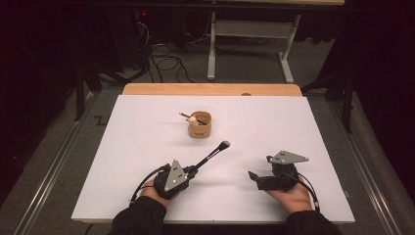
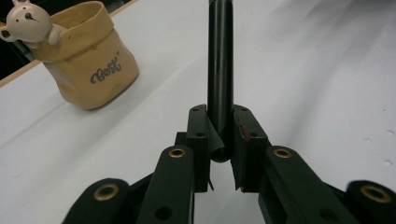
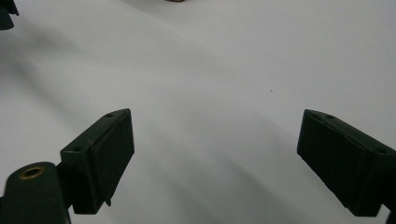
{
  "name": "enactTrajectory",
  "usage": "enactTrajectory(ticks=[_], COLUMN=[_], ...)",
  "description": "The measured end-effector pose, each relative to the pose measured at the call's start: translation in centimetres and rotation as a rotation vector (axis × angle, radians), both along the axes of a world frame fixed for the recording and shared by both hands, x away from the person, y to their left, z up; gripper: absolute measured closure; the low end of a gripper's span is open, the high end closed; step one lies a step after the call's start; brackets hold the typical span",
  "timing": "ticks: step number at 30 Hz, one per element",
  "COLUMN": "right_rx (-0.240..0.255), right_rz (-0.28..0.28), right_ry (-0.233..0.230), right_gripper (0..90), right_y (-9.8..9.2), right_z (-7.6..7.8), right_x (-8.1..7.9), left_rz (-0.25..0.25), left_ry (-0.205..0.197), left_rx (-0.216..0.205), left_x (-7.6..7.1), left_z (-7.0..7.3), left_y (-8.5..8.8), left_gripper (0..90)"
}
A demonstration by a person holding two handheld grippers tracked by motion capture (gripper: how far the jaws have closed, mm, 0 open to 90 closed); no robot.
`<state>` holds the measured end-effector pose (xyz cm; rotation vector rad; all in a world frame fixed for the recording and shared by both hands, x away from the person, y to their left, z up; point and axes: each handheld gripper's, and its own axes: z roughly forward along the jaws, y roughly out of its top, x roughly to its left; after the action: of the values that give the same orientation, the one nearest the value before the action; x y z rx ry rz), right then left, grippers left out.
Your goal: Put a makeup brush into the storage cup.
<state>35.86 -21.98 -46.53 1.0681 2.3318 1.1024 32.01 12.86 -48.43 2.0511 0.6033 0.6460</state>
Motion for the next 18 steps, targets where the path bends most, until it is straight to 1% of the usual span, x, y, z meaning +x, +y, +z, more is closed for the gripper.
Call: enactTrajectory(ticks=[5,10,18], right_rx=[0.004,0.02,0.059], right_rz=[0.001,0.005,0.017], right_ry=[-0.013,-0.02,-0.041], right_gripper=[11.4,11.4,11.4], right_y=[-0.05,-0.14,-0.04], right_z=[0.09,0.07,0.03], right_x=[-0.09,-0.19,-0.49], left_rz=[0.001,0.002,-0.001], left_ry=[0.009,0.017,0.041], left_rx=[-0.007,-0.023,-0.086], left_x=[0.05,0.07,0.03], left_z=[-0.01,0.04,0.27], left_y=[0.01,0.07,0.3], left_gripper=[79.2,79.2,79.2])
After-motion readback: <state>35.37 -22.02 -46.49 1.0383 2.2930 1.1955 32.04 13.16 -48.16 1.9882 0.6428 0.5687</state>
